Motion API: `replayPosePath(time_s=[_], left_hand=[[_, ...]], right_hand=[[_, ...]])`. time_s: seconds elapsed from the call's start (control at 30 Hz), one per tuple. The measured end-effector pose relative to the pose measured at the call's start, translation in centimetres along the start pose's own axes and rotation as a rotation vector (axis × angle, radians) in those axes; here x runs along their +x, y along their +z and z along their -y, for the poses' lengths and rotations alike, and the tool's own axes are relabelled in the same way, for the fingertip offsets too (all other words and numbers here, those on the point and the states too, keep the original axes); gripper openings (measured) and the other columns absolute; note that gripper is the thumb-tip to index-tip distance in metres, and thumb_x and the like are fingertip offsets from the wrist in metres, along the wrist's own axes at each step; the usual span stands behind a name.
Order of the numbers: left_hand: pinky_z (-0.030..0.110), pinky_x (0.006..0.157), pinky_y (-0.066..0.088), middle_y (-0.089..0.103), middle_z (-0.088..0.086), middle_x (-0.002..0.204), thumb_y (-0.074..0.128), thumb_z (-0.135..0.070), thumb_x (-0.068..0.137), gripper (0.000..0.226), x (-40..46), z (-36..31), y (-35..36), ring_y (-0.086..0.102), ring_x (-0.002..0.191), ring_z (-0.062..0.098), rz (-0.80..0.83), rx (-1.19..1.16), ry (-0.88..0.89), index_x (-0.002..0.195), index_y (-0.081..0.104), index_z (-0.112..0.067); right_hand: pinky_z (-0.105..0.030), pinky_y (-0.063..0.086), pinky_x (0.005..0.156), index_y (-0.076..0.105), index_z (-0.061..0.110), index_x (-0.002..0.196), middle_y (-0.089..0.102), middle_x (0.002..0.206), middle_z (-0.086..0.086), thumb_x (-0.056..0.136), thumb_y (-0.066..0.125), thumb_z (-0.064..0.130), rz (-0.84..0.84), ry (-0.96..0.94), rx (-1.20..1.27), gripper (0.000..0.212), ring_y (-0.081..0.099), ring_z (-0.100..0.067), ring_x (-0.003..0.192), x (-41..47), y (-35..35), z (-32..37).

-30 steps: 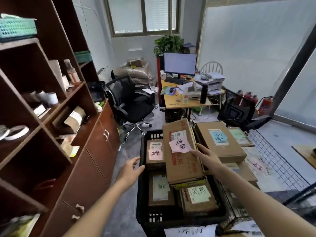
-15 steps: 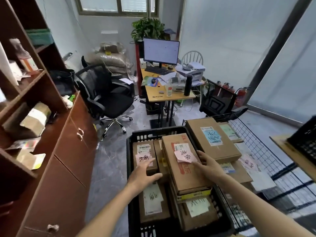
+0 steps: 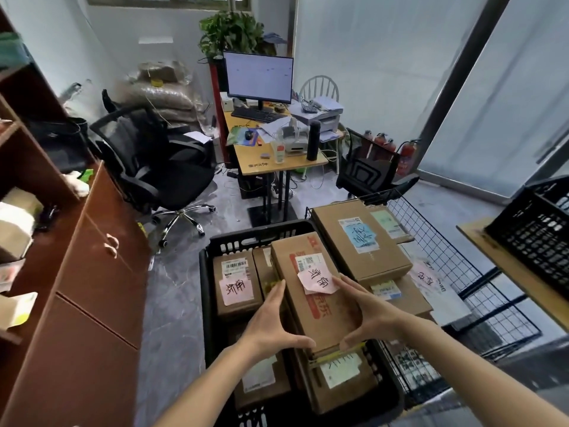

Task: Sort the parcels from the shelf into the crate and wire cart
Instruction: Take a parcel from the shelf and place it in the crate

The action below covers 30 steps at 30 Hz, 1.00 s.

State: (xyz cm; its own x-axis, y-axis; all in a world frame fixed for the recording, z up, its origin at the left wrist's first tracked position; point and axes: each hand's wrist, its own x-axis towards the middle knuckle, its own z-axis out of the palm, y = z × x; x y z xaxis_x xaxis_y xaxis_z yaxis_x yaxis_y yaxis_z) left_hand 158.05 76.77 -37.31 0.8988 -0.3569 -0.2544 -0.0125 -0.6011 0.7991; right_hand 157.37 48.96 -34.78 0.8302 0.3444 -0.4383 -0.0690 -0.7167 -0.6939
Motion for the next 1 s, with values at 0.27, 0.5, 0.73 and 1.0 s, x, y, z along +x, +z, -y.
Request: replayPosePath(time_s=[0.27,0.5,0.73,1.0], left_hand=[[0.038,0.124,0.024,0.024,-0.007,0.167,0.091,-0.061,0.058,0.13,1.4,-0.9,-0.8,0.022,0.153,0.012,-0.072,-0.039,-0.01,0.162,0.02,-0.026],[0.031,0.121,0.023,0.026,-0.004,0.166,0.083,-0.046,0.08,0.1,2.7,-1.7,-1.2,0.025,0.152,0.014,-0.125,0.007,-0.033,0.16,0.029,-0.021],[0.033,0.121,0.024,0.024,-0.002,0.167,0.076,-0.042,0.088,0.091,3.1,-2.0,-1.0,0.025,0.152,0.015,-0.137,0.042,-0.054,0.16,0.026,-0.019],[0.04,0.123,0.025,0.017,-0.004,0.169,0.083,-0.06,0.071,0.12,3.0,-1.9,0.2,0.021,0.153,0.016,-0.158,0.081,-0.052,0.163,0.017,-0.021]], right_hand=[[-0.045,0.037,0.12,0.014,0.036,0.162,0.013,0.166,0.02,0.049,0.09,0.069,-0.147,-0.019,0.036,0.14,0.022,-0.008,0.15,1.1,-0.3,0.2],[-0.038,0.038,0.118,0.016,0.025,0.163,0.025,0.161,0.017,0.068,0.086,0.059,-0.218,-0.046,0.004,0.122,0.031,-0.006,0.144,2.6,-0.6,0.7],[-0.036,0.035,0.12,0.011,0.024,0.164,0.017,0.166,0.017,0.079,0.083,0.047,-0.232,-0.06,-0.008,0.113,0.027,-0.005,0.147,3.4,-0.4,0.9],[-0.038,0.037,0.119,0.017,0.023,0.163,0.03,0.162,0.011,0.081,0.082,0.045,-0.292,-0.044,-0.061,0.107,0.033,-0.011,0.146,2.7,-0.4,0.7]])
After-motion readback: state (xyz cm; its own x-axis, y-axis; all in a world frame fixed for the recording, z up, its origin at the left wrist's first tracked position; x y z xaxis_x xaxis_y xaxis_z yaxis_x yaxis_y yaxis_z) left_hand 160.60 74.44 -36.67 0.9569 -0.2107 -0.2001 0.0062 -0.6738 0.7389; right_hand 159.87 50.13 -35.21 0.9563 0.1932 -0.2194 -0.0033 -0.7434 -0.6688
